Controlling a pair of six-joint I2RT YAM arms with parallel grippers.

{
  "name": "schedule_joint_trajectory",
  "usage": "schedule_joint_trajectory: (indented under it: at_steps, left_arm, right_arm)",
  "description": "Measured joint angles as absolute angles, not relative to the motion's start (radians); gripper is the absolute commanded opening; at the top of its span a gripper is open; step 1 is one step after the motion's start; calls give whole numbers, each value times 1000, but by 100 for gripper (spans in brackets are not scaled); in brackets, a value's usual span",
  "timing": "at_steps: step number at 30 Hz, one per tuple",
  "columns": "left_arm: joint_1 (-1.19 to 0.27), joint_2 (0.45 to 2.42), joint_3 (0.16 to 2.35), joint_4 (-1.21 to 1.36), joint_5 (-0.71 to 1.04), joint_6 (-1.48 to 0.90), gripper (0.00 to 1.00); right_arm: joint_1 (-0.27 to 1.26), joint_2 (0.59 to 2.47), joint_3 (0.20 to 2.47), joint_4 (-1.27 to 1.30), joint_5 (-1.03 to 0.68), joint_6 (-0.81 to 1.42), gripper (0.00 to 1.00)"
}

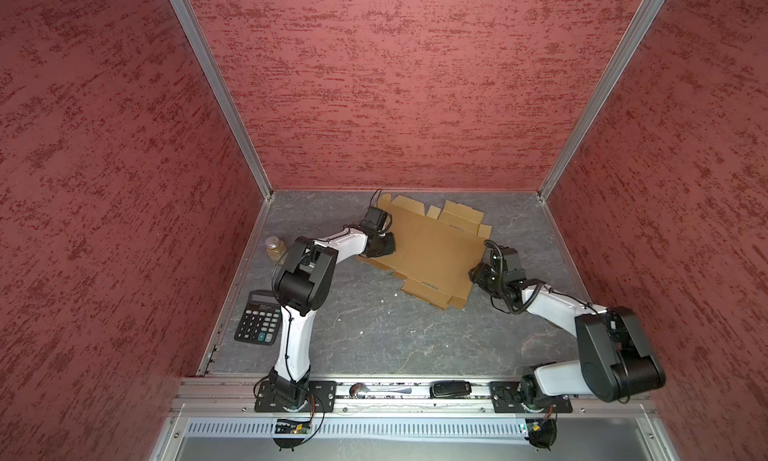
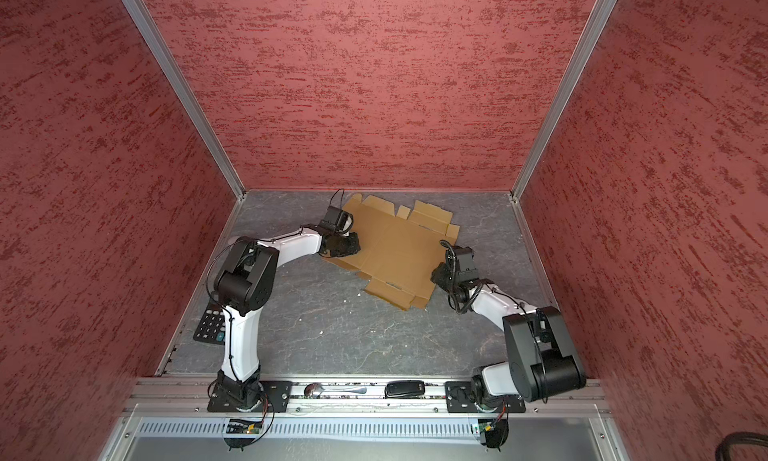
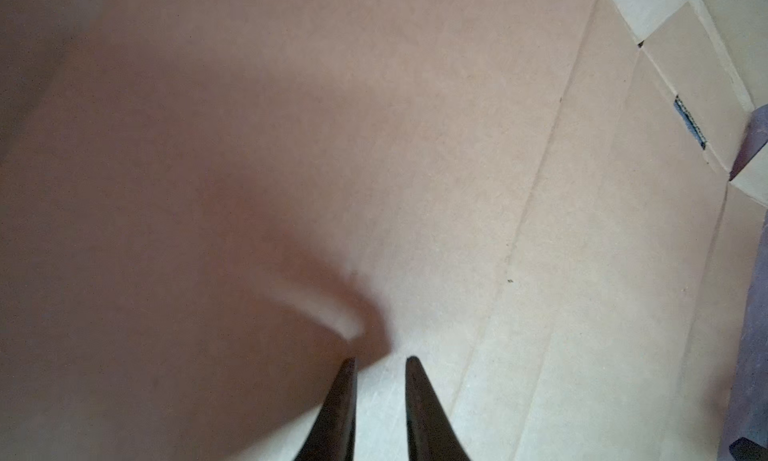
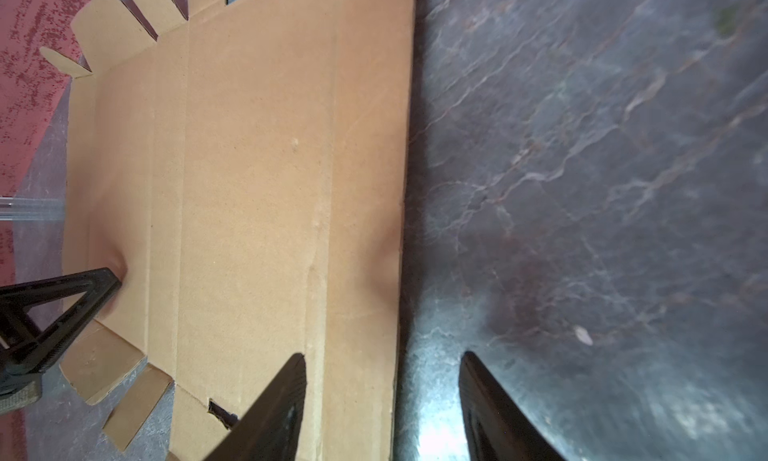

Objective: Fold the paper box

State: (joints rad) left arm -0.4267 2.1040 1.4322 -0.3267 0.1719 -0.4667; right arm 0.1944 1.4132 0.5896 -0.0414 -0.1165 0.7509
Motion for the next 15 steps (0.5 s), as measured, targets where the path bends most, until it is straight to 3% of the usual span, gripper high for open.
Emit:
schedule_joint_trajectory:
  at_steps: [15]
  left_arm:
    - [-440, 2083, 1364, -237, 109, -545, 19]
  right_arm:
    - [194, 1478, 585, 71, -197, 777, 54]
